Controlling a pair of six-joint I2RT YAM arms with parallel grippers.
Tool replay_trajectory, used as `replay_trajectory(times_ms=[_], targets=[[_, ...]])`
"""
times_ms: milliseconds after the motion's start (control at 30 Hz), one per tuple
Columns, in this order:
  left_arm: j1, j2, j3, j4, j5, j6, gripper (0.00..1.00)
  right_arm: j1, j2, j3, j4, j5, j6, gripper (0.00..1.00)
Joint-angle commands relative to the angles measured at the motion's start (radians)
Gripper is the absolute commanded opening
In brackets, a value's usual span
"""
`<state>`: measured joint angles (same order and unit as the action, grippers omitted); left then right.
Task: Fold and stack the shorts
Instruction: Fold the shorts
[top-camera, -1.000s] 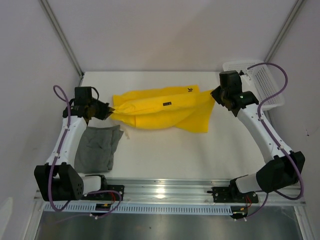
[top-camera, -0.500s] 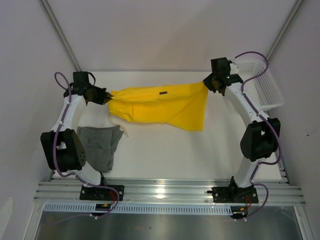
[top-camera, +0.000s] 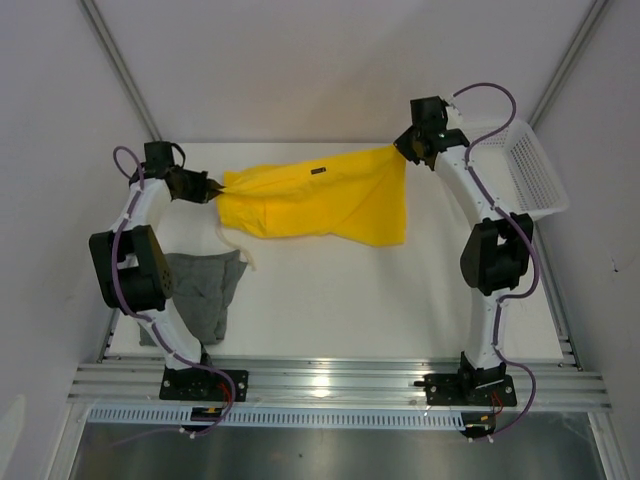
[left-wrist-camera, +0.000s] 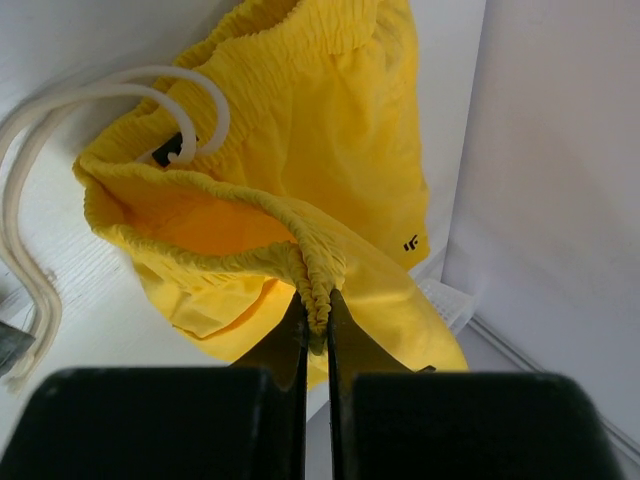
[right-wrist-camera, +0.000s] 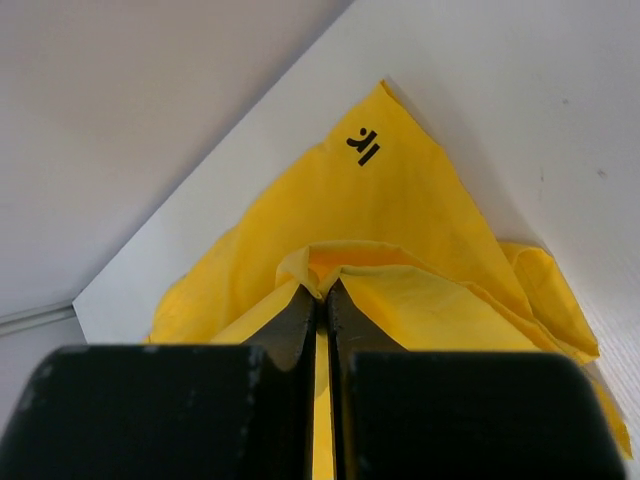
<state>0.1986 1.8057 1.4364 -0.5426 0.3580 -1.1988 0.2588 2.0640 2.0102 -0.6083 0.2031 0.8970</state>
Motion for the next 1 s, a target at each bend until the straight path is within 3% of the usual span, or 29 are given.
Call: replay_trajectory(times_ms=[0,267,567,833,967], targets=[[0.013,0.033,0.090,0.035,0.048,-0.018,0.00,0.003,0.022,0.114,0.028,0.044,-0.043,0.00],[0.016,0.032,0.102,0.049,0.030,-0.018,0.00,0.043,0.033,0.163,0.091,0.094,-0.104,0.00],[0.021,0.060,0.116,0.090,0.047,-0.048,0.00,0.048,0.094,0.206,0.223,0.042,-0.133,0.00],[0.033,0.159,0.182,0.135,0.062,-0.102,0.00,0.010,0.289,0.341,0.318,-0.077,-0.095,0.00],[0.038,0.216,0.214,0.171,0.047,-0.130,0.00,0.000,0.352,0.369,0.352,-0.065,-0.081,0.00]])
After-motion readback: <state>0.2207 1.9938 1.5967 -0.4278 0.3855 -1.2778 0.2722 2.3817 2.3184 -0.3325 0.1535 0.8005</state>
